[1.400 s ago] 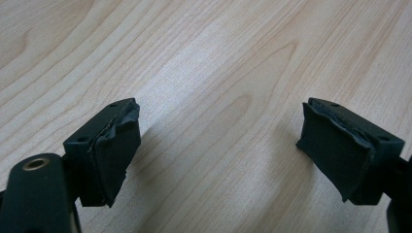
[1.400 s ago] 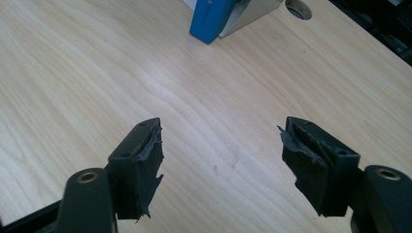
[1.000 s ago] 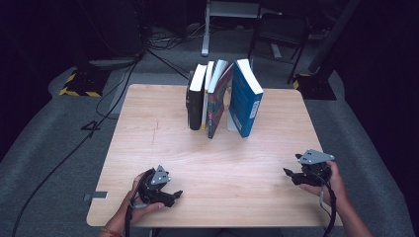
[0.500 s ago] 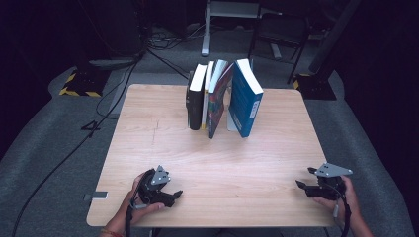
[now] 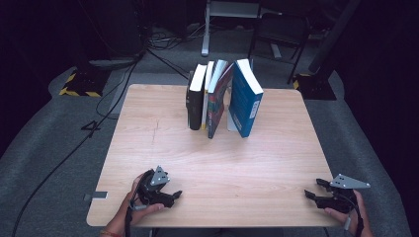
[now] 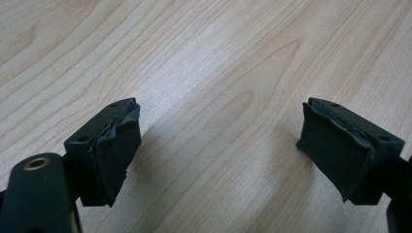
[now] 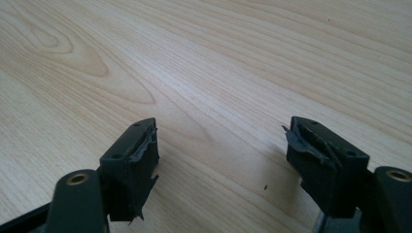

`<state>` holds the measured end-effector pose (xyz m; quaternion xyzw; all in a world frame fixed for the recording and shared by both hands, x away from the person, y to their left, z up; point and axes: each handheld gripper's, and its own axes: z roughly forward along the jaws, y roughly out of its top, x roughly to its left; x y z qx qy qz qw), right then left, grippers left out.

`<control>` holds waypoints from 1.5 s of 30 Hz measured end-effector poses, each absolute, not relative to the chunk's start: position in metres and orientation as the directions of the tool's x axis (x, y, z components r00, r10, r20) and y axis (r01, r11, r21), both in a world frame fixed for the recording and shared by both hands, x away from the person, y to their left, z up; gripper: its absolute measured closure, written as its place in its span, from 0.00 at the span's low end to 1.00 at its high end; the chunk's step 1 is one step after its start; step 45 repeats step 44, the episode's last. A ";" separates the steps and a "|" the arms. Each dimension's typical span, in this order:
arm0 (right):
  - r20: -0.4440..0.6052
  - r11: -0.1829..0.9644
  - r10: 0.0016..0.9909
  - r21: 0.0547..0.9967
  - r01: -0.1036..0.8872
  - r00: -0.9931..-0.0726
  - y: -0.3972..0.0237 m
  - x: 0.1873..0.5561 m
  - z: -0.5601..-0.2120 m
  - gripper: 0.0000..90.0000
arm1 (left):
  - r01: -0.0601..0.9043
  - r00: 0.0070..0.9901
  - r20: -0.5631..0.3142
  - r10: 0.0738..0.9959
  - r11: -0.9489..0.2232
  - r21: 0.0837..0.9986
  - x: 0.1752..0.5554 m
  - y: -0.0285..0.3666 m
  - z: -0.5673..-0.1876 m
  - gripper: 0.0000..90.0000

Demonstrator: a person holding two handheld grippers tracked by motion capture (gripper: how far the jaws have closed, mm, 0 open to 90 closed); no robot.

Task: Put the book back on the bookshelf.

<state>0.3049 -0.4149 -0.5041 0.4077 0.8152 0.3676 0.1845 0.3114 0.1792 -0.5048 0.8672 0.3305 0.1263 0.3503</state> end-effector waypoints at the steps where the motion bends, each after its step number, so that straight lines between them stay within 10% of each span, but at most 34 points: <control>1: 0.002 0.395 0.801 0.750 0.531 -0.598 -0.415 0.305 -0.504 0.31 | 0.484 0.750 -0.012 0.662 -0.536 0.691 0.311 0.179 -0.505 0.17; 45: 0.003 0.347 0.849 0.752 0.561 -0.529 -0.414 0.306 -0.504 0.32 | 0.479 0.759 -0.015 0.651 -0.542 0.690 0.322 0.187 -0.505 0.16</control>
